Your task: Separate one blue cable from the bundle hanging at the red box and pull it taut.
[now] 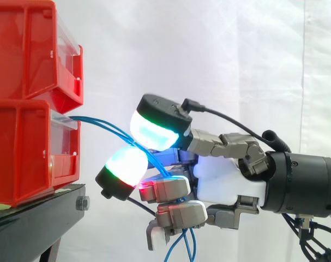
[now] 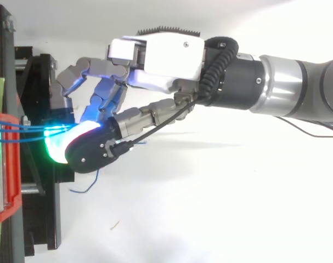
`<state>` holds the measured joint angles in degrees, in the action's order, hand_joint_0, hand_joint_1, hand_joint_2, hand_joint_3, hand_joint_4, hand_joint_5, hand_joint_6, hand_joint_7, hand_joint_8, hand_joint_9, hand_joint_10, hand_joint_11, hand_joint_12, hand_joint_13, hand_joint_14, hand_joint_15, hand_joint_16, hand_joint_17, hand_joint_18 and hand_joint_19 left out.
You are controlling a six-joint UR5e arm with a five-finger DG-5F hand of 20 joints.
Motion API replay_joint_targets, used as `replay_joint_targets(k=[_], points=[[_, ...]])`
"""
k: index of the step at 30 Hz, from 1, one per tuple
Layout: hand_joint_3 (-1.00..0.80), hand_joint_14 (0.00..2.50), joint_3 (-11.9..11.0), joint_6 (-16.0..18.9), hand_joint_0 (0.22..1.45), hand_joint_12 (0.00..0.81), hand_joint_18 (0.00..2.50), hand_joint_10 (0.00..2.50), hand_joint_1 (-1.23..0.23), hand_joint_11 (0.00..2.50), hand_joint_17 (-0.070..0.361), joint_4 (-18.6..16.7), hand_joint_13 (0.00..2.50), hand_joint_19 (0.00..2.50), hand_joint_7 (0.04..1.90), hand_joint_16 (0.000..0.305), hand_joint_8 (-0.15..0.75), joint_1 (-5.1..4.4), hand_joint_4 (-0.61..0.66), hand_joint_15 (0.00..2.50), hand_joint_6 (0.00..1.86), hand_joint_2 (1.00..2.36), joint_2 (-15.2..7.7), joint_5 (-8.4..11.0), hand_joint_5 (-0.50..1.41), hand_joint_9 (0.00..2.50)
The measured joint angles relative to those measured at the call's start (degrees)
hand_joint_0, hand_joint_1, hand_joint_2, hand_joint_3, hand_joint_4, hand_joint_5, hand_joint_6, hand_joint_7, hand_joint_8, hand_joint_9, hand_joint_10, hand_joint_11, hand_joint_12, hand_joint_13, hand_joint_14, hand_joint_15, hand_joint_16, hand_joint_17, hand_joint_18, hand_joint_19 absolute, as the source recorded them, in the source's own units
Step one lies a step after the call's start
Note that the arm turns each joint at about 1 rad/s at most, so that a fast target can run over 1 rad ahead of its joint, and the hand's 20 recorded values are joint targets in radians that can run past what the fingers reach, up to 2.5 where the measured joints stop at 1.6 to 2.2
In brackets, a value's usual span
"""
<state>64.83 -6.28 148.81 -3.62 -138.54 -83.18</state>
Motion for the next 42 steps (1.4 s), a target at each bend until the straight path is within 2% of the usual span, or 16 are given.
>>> replay_joint_targets(k=[7, 13, 19, 22, 26, 42], points=[[-0.5, 0.01, -0.2, -0.17, 0.52, 0.369, 0.94, 0.24, -0.46, 1.69, 0.126, 0.39, 1.34, 0.75, 0.91, 0.056, 0.289, 0.42, 0.19, 1.44, 0.89, 1.0, 0.02, -0.34, -0.23, 1.07], [-0.5, 0.01, 0.16, -0.66, 0.54, 0.354, 0.93, 0.19, -0.44, 1.72, 0.124, 0.11, 1.33, 0.76, 0.91, 0.055, 0.274, 0.52, 0.17, 1.45, 0.88, 1.0, -0.09, -0.18, -0.23, 1.08], [-0.37, 0.01, 1.23, -0.64, 0.61, 0.339, 0.91, 0.09, -0.41, 1.78, 0.117, -1.04, 1.33, 0.78, 0.95, 0.052, 0.251, 0.61, 0.13, 1.44, 0.86, 1.01, -0.21, -0.2, -0.21, 1.11], [-0.31, 0.01, 1.46, -0.6, 0.61, 0.339, 0.91, 0.09, -0.43, 1.78, 0.117, -1.78, 1.32, 0.78, 0.94, 0.052, 0.251, 0.64, 0.14, 1.45, 0.85, 1.02, -0.21, -0.19, -0.21, 1.11], [-0.2, 0.01, 1.5, -0.59, 0.6, 0.338, 0.91, 0.08, -0.56, 1.78, 0.118, -2.14, 1.32, 0.77, 0.96, 0.052, 0.252, 0.65, 0.15, 1.45, 0.85, 1.02, -0.23, -0.15, -0.22, 1.09], [-0.11, 0.02, 1.07, -0.61, 0.64, 0.339, 0.92, 0.16, -0.7, 1.78, 0.113, -2.55, 1.32, 0.74, 0.92, 0.05, 0.251, 0.87, 0.05, 1.44, 0.9, 1.03, -0.17, -0.4, -0.22, 1.08]])
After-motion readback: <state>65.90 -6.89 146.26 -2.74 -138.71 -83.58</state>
